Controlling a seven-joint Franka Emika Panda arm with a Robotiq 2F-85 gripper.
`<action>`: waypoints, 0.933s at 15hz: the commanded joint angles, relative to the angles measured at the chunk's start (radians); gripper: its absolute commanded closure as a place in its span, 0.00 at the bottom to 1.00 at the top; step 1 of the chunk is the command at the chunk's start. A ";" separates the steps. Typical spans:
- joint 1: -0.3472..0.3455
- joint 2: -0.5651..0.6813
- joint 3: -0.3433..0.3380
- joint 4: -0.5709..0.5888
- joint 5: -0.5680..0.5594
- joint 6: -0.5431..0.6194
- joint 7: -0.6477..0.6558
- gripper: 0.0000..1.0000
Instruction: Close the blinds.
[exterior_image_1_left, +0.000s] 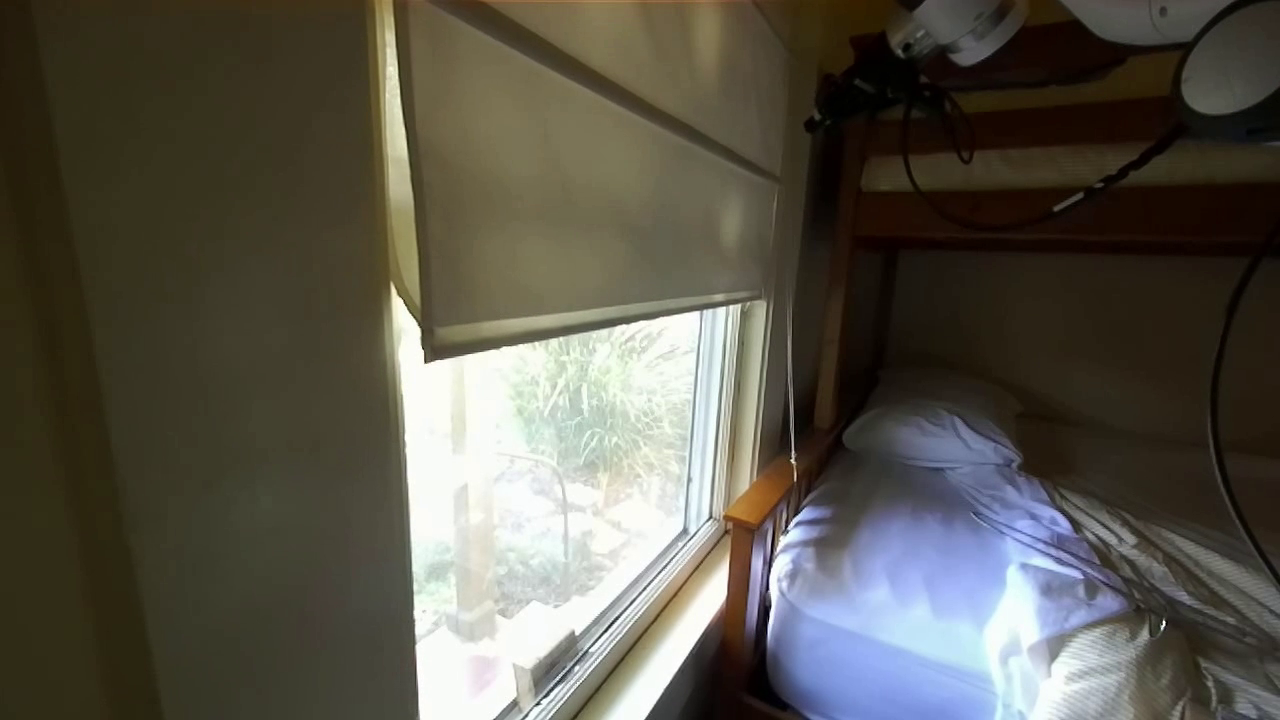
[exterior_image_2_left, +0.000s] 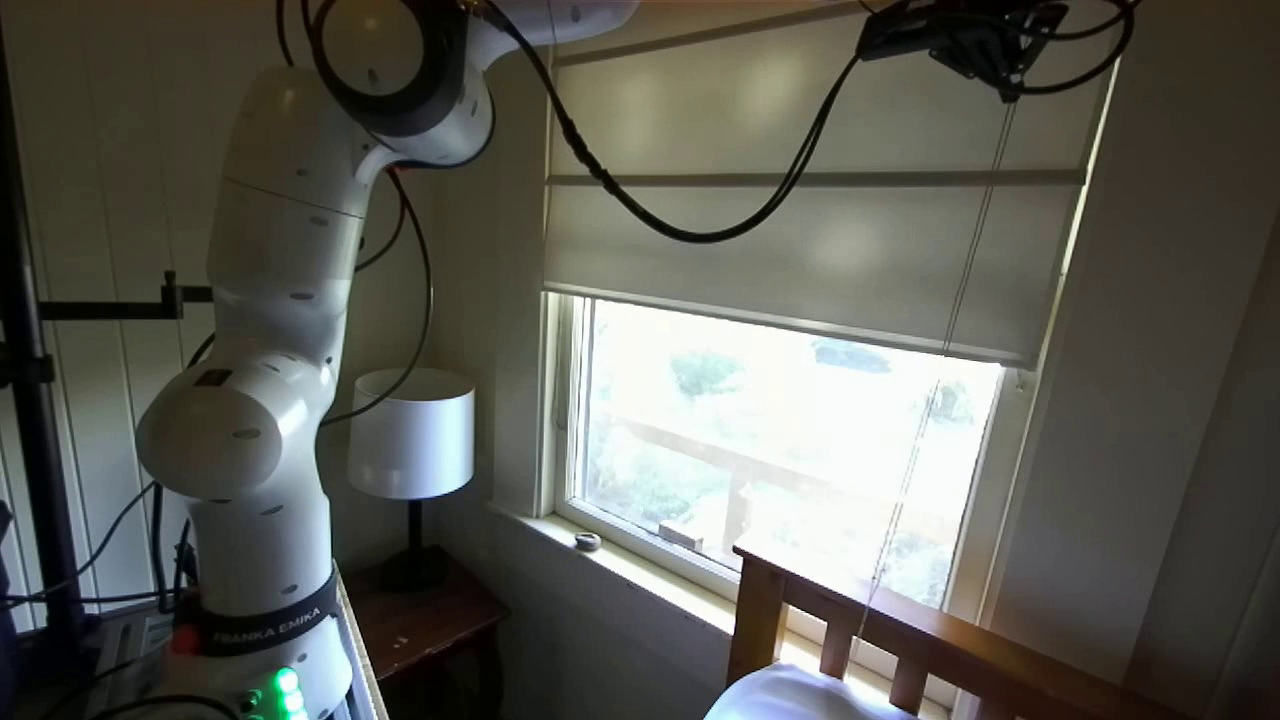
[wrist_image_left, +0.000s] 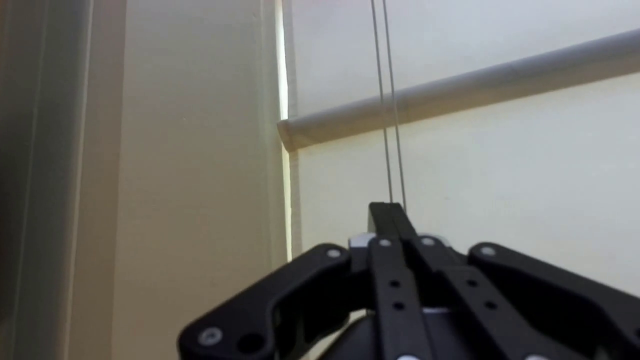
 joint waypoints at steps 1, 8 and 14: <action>-0.011 -0.006 0.013 0.010 0.047 -0.022 -0.042 0.71; -0.030 0.063 0.034 0.092 0.212 -0.026 -0.171 0.25; -0.057 0.082 0.018 0.126 0.177 -0.146 -0.169 0.00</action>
